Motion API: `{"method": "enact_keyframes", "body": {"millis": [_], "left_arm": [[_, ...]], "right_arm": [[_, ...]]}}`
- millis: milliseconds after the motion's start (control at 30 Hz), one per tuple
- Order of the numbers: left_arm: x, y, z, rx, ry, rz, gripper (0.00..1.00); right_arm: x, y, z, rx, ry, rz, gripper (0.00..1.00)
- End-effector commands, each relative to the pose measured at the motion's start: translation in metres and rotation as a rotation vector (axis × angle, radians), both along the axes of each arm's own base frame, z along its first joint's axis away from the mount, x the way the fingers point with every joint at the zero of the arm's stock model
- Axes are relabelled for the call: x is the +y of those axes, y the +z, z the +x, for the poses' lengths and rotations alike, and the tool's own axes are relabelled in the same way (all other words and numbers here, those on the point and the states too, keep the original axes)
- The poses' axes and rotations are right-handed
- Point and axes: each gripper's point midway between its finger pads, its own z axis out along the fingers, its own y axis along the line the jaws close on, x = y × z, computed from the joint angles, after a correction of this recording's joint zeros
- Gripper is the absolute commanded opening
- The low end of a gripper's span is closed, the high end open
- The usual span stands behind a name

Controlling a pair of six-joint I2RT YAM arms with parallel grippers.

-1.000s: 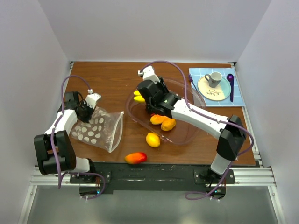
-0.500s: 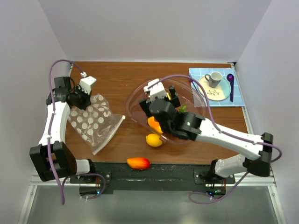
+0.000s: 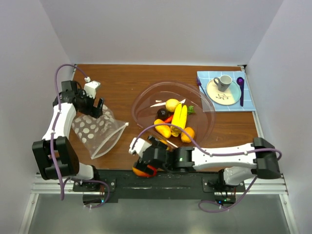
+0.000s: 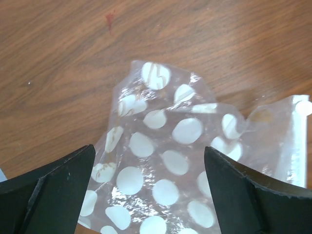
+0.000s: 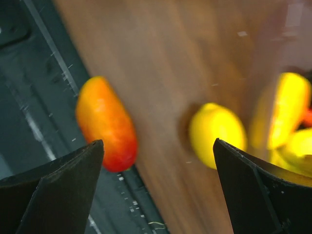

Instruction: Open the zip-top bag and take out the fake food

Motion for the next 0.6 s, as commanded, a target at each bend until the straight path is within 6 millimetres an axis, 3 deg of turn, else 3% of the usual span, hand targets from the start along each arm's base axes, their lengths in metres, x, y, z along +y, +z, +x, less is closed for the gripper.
{"method": "enact_keyframes", "body": {"millis": [0,133,300,567], "left_arm": [[-0.011,0.058,0.021,-0.148,-0.010,-0.023,1.00],[-0.021,0.096,0.012,-0.202,-0.055,-0.044,1.00],[-0.044,0.130,-0.016,-0.224,-0.145,-0.112,1.00],[-0.054,0.145,-0.035,-0.263,-0.179,-0.136,1.00]], "right_arm": [[0.024,-0.020,-0.030,0.097,0.125,0.008,0.99],[0.031,-0.043,-0.030,0.099,0.139,-0.030,0.99],[0.039,-0.075,-0.029,0.105,0.174,-0.090,0.99],[0.042,-0.114,-0.032,0.215,0.176,-0.136,0.99]]}}
